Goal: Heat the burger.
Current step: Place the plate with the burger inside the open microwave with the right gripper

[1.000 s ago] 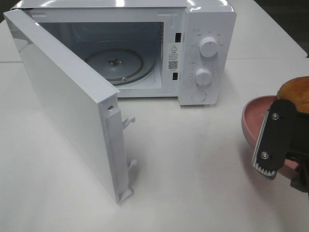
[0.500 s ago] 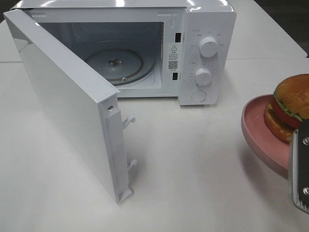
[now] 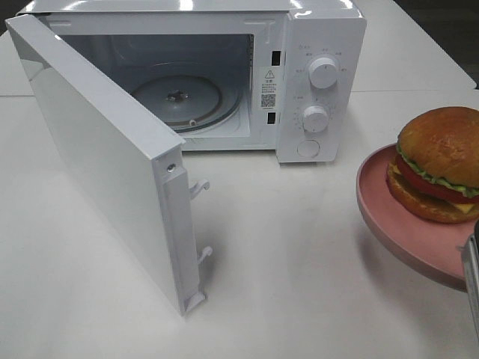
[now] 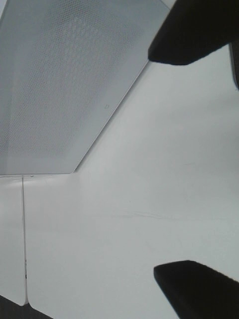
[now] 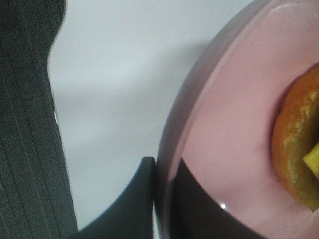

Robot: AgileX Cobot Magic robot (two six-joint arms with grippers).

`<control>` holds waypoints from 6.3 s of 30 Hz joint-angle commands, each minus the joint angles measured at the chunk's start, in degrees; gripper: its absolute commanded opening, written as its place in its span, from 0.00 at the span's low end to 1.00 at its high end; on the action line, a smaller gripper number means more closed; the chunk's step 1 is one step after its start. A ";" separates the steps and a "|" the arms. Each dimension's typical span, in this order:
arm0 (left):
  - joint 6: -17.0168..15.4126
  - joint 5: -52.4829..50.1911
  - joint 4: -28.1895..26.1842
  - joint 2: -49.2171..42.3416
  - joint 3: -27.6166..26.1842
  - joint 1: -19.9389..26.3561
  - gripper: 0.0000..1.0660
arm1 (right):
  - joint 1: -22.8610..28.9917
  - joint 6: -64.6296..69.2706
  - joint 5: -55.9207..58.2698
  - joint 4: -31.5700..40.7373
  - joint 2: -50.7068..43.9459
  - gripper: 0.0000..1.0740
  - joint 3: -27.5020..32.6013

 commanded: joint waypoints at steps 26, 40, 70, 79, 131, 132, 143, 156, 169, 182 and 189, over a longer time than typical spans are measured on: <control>0.00 -0.80 -0.57 -0.57 0.23 -0.23 0.94 | 0.11 -23.84 -1.89 1.09 -0.57 0.00 0.00; 0.00 -0.80 -0.57 -0.57 0.23 -0.23 0.94 | -0.06 -29.97 -4.13 5.90 -0.57 0.00 -0.06; 0.00 -0.80 -0.57 -0.57 0.23 -0.23 0.94 | -23.38 -63.25 -12.49 27.04 1.26 0.00 -0.11; 0.00 -0.80 -0.57 -0.57 0.23 -0.23 0.94 | -23.20 -62.34 -13.52 25.04 1.26 0.00 -0.11; 0.00 -0.80 -0.57 -0.57 0.23 -0.23 0.94 | -19.71 -62.11 -19.19 25.04 27.04 0.00 -21.60; 0.00 -0.80 -0.57 -0.57 0.23 -0.23 0.94 | -18.62 -62.11 -19.19 25.04 27.79 0.00 -22.46; 0.00 -0.80 -0.57 -0.57 0.23 -0.23 0.94 | -15.53 -62.34 -19.48 25.04 31.91 0.00 -26.81; 0.00 -0.80 -0.57 -0.57 0.23 -0.23 0.94 | -14.38 -62.34 -21.60 25.04 32.09 0.00 -26.81; 0.00 -0.80 -0.57 -0.57 0.23 -0.23 0.94 | -13.81 -61.88 -22.17 25.04 40.28 0.00 -32.72; 0.00 -0.80 -0.57 -0.57 0.23 -0.23 0.94 | -12.55 -60.33 -22.06 25.04 45.95 0.00 -38.96; 0.00 -0.80 -0.57 -0.57 0.23 -0.23 0.94 | -12.55 -59.93 -21.08 24.58 49.73 0.00 -43.20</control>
